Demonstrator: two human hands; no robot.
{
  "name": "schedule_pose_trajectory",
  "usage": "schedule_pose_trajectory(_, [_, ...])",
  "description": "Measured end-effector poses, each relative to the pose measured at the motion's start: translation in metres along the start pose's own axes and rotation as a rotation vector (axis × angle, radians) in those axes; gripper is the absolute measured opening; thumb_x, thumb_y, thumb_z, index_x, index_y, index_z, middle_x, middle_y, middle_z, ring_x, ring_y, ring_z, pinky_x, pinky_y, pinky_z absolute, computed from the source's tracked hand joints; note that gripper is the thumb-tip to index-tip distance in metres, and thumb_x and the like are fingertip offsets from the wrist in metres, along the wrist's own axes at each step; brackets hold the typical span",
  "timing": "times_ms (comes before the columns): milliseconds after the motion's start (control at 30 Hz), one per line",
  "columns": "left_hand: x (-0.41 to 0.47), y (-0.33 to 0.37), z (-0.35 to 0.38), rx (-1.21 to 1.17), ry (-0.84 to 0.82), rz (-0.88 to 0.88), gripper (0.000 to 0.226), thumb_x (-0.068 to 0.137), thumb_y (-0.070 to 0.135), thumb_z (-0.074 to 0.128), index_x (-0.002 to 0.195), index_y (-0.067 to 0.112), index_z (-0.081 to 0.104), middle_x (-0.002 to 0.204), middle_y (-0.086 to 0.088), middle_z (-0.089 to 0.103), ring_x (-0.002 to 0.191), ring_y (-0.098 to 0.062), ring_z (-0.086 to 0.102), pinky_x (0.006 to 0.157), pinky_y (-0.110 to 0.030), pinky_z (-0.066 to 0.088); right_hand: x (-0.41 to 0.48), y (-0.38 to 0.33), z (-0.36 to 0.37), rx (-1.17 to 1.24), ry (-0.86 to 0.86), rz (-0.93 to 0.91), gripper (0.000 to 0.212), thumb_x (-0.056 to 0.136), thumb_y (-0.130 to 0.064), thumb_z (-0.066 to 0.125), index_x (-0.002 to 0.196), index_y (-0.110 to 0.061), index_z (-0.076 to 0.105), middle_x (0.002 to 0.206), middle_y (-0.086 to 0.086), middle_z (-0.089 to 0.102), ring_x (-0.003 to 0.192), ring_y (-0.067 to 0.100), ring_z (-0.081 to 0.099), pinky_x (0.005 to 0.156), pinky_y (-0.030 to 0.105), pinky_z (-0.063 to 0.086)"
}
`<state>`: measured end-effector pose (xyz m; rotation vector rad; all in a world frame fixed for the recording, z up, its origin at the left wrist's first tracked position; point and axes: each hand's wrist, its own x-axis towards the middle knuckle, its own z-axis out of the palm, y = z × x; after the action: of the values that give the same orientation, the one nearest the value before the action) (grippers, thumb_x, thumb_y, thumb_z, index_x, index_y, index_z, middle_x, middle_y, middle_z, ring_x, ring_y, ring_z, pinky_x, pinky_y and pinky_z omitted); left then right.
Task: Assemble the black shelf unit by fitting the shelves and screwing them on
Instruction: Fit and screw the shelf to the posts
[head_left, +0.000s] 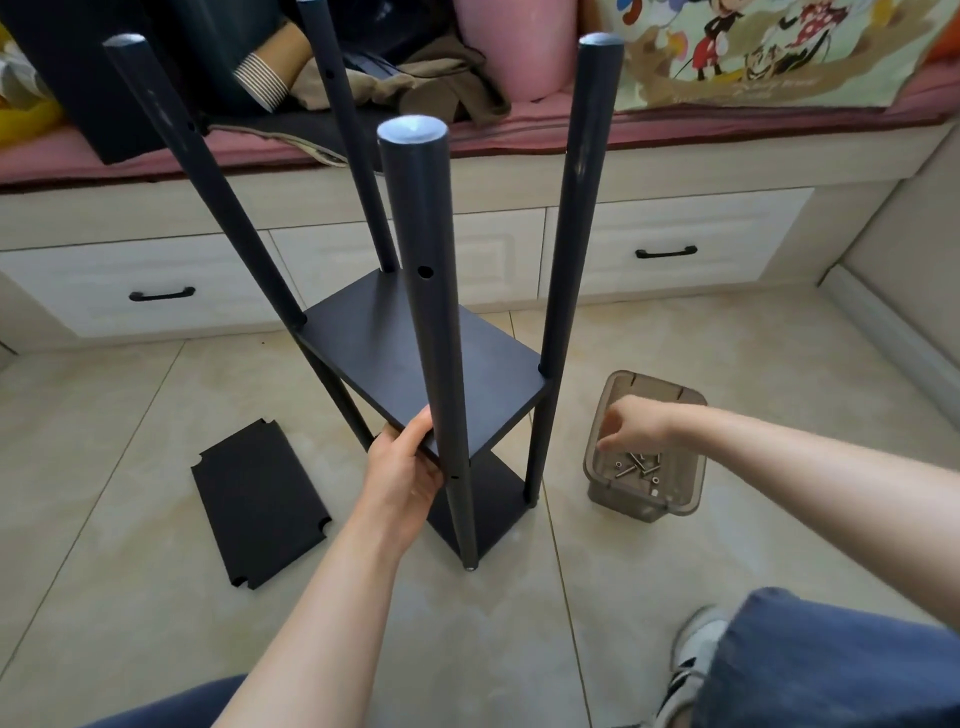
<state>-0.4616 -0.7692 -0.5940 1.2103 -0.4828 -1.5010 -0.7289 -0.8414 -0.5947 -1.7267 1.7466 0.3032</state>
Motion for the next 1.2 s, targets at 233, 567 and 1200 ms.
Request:
schedule_pose_trajectory(233, [0.002, -0.012, -0.007, 0.052, -0.041, 0.008, 0.012, 0.097, 0.024, 0.061, 0.108, 0.019, 0.063, 0.096, -0.002, 0.073, 0.104, -0.029, 0.066, 0.1, -0.052, 0.052, 0.035, 0.017, 0.09, 0.026, 0.012, 0.199, 0.052, 0.101, -0.034, 0.05, 0.137, 0.002, 0.045, 0.139, 0.021, 0.053, 0.125, 0.036, 0.054, 0.096, 0.034, 0.046])
schedule_pose_trajectory(567, [0.002, -0.023, -0.007, 0.021, -0.064, 0.042, 0.025, 0.101, 0.014, 0.058, 0.087, 0.018, 0.078, 0.09, 0.001, 0.074, 0.087, -0.016, 0.071, 0.101, -0.042, 0.048, 0.029, 0.033, 0.135, -0.093, 0.032, 0.122, 0.041, 0.1, -0.034, 0.053, 0.131, -0.007, 0.051, 0.132, 0.018, 0.055, 0.119, 0.037, 0.056, 0.096, 0.042, 0.049])
schedule_pose_trajectory(1200, [-0.021, -0.026, 0.01, 0.099, 0.084, 0.017, 0.03, 0.099, 0.034, 0.059, 0.11, 0.007, 0.066, 0.115, -0.011, 0.065, 0.112, -0.03, 0.062, 0.103, -0.045, 0.051, -0.038, -0.005, 0.198, -0.278, -0.344, -0.083, 0.041, 0.094, -0.009, 0.058, 0.134, -0.008, 0.048, 0.137, 0.017, 0.05, 0.122, 0.035, 0.054, 0.085, 0.033, 0.044])
